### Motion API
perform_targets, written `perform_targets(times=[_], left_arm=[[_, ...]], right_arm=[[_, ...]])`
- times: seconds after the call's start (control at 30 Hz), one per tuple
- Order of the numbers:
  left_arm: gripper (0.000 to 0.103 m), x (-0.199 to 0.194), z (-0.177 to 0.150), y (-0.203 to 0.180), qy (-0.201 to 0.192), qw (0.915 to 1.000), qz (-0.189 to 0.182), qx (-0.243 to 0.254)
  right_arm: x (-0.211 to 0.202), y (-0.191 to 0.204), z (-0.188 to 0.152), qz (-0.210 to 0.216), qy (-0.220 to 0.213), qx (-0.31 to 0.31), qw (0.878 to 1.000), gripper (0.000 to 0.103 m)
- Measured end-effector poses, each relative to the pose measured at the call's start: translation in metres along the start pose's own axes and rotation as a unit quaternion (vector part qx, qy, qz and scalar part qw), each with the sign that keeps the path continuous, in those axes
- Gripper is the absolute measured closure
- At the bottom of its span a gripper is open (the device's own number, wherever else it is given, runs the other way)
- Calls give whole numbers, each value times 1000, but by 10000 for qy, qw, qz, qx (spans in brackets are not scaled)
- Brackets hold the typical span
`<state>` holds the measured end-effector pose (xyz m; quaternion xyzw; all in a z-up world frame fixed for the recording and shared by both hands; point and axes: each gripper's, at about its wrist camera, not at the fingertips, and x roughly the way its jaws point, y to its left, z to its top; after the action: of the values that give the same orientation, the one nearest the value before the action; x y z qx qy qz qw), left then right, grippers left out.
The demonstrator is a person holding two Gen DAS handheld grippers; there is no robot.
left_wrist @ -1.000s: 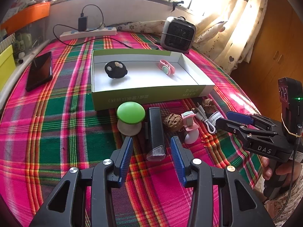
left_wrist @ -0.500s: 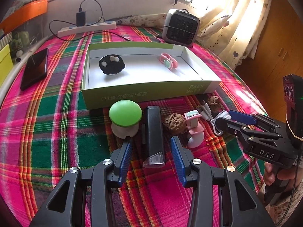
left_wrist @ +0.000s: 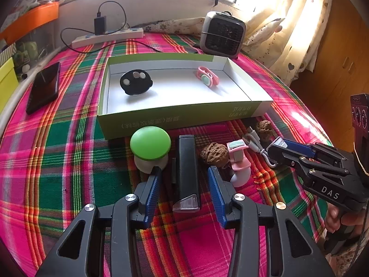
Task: Organize objects
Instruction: 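Grasp black flashlight with left tool while right tool grasps white round container, then carry flashlight with left tool into white box while right carries white container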
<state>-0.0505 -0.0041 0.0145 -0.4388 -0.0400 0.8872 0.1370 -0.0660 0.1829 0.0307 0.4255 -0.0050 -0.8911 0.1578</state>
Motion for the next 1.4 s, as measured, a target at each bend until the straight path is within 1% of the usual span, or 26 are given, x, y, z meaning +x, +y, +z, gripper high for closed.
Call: perform_targets(times=[0.03,0.07,0.17,0.3,0.9,1.4], left_arm=[[66,0,0,0,-2,10000,19,-13],[68,0,0,1,-4,10000,40,-14],[77,-1,0,2,-10,10000,37,-35],[81,0,0,1,-9,10000,14,-30],[82,-3,-4,-1,-44,10000,3,-9],[82,-17,-3,-3,-166,9998,-39,67]], right_arm=[[0,0,0,20,-4,-11,10000,73],[-1,1,0,15,-9,-22,10000,73],[-1,1,-1,14,-19,-17,10000,74],[-1,0,0,12,-20,-14,10000,74],[-5,-4,-2,-20,-48,46,10000,74],[-11,-3,1,-12,-144,43,9999,74]])
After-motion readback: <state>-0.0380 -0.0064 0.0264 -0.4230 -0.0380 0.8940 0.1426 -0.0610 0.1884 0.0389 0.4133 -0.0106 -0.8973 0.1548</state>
